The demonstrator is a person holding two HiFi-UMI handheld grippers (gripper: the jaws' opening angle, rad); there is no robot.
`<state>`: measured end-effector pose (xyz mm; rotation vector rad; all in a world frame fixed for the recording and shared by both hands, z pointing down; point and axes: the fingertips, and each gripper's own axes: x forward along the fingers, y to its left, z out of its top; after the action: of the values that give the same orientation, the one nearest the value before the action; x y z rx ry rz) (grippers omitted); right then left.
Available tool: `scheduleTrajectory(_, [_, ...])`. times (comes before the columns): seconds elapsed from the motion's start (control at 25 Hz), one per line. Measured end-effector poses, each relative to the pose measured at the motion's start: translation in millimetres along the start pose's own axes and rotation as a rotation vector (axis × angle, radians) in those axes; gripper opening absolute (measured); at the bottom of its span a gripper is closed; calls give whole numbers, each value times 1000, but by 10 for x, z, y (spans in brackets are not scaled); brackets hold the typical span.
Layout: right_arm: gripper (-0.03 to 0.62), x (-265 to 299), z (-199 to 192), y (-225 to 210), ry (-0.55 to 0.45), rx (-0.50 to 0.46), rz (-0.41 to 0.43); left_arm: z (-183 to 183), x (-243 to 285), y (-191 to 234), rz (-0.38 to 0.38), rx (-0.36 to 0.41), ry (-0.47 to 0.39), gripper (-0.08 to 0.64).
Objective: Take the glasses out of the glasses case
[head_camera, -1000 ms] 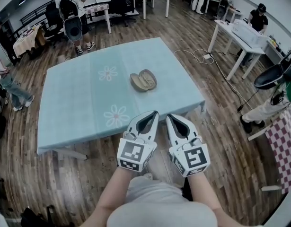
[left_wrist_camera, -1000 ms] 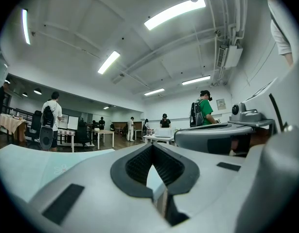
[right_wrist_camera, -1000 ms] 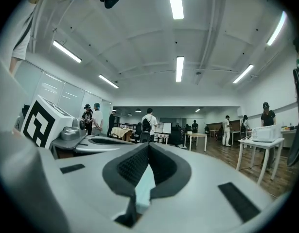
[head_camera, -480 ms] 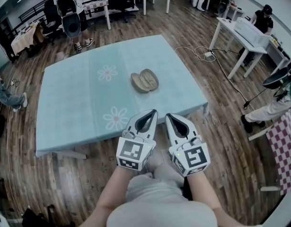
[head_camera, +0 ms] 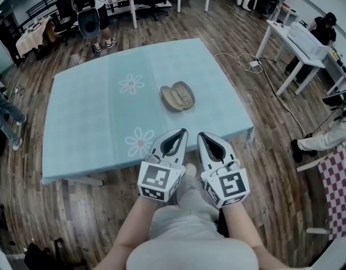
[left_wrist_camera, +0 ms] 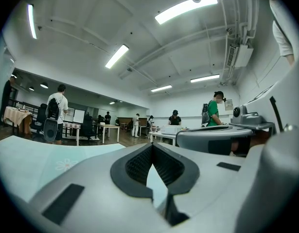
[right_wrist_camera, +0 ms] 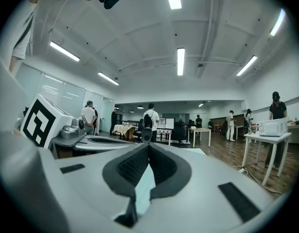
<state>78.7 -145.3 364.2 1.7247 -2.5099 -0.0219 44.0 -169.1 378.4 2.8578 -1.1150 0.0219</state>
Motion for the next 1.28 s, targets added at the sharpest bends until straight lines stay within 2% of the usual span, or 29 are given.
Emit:
scheduleTrajectory(0.4, [5,523,-12,-280,17,21,40,43,406,347,35,0,9,8])
scheduleTrajectory(0.6, [5,780,-47,-550,32,36,44,-6,661,529,58,-15,18,8])
scheduleTrajectory(0.92, [5,1316,-60,-978,53,65,104,-65,1141,823,104,-33,45,8])
scheduleTrajectory(1.28, [5,1882,-168,-1292,105,60,153,-45,1587,1242,183,-50,71,8])
